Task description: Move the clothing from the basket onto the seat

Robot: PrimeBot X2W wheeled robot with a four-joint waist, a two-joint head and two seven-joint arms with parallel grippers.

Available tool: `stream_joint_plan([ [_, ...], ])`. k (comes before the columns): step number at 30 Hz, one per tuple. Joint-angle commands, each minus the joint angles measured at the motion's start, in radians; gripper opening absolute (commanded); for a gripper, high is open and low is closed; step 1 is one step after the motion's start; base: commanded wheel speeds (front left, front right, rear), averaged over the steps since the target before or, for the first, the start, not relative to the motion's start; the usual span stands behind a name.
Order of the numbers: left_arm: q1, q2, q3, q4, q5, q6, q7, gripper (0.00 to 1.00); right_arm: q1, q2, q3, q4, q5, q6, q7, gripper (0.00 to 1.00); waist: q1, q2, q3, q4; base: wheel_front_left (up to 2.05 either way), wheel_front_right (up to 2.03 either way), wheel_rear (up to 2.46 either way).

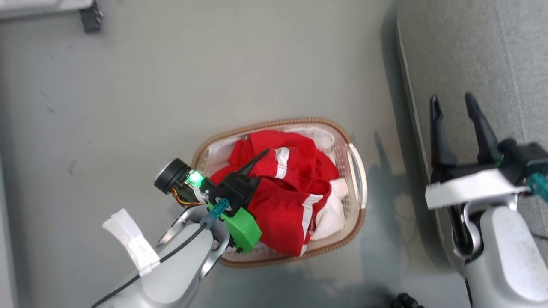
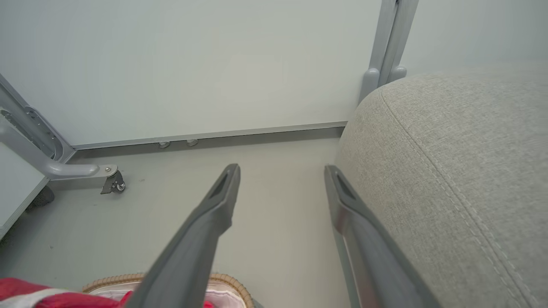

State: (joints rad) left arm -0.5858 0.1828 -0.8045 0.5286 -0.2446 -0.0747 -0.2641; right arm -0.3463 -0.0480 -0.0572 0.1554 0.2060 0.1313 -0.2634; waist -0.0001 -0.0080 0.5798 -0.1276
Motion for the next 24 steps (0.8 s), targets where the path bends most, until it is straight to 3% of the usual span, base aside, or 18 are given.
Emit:
stream_joint_plan([
  [1,0.022,0.017,0.003,-0.033,0.017,-0.002,-0.001,0.00,0.045,-0.004,-0.002,0.011,-0.010,-0.001,-0.002,1.00,0.0001,0.0080,-0.180,0.066,0.00,0.00,0.00],
  [11,-0.019,0.124,0.022,-0.183,0.039,-0.030,0.015,0.00,0.206,-0.004,0.058,0.045,-0.043,-0.001,-0.002,1.00,0.0001,0.0080,-0.424,0.090,0.00,0.00,0.00],
  [24,-0.211,0.259,0.112,-0.343,0.011,-0.038,0.157,0.00,0.258,-0.004,0.165,0.001,-0.027,-0.001,-0.002,1.00,0.0001,0.0080,-0.547,0.073,0.00,0.00,0.00],
])
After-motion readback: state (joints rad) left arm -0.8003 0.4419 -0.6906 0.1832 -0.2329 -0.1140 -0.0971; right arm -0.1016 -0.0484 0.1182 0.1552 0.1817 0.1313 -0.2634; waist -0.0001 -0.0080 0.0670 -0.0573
